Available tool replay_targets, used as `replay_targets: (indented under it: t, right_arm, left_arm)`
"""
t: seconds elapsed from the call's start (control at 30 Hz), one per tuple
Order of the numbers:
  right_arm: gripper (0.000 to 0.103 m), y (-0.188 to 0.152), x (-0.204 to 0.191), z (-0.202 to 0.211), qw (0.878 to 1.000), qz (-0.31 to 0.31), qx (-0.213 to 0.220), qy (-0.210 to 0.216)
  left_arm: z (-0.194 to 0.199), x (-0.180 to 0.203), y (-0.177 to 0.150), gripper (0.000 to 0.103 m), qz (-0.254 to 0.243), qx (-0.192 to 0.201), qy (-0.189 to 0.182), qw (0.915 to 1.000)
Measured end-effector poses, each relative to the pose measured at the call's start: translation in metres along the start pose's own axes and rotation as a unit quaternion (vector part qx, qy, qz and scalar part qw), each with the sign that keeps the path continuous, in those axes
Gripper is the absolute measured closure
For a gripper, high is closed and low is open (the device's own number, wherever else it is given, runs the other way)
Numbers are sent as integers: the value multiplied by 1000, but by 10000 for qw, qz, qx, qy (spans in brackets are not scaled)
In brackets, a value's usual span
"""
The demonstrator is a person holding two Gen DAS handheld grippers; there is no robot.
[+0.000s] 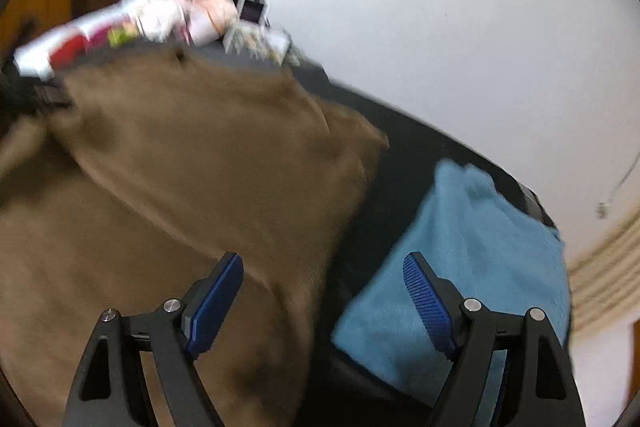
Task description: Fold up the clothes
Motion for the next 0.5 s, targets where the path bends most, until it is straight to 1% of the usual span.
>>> replay_targets:
  t: [0.1, 0.13, 0.2, 0.3, 0.37, 0.4, 0.47, 0.5]
  right_arm:
    - [19, 29, -9, -4, 9979, -423, 112, 476]
    - [19, 42, -13, -19, 9969, -514, 109, 579]
    - [19, 60, -16, -41, 9946, -633, 20, 820]
    - [19, 76, -34, -81, 9878, -855, -289, 1268]
    - [19, 78, -40, -108, 9848, -982, -502, 1342]
    - [19, 73, -41, -121, 9838, -1044, -626, 1319]
    - [19, 63, -34, -146, 9840, -1179, -893, 996]
    - [19, 57, -29, -155, 9828, -1268, -984, 909]
  left_arm:
    - [-6, -2, 2, 22, 92, -14, -19, 10000]
    - [-8, -2, 3, 22, 118, -19, -26, 9999]
    - [-12, -2, 3, 22, 138, -26, -25, 9999]
    - [-18, -5, 2, 22, 165, -25, -10, 9999]
    - [-21, -6, 1, 22, 220, -13, -30, 9998]
    - [-23, -6, 1, 22, 224, 0, -30, 9997]
    - [-26, -7, 0, 22, 182, 44, 12, 9998]
    - [-27, -7, -1, 21, 152, 66, 35, 9999]
Point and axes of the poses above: each gripper's, at about its wrist camera, not at the fingertips, and z roughly against the way its jaws point, x to its right, y to its top, the point moved 10 cm from there along -z, roughly the way its jaws point, and after that the axes turned 2 degrees about -y, right-handed, at the moved point
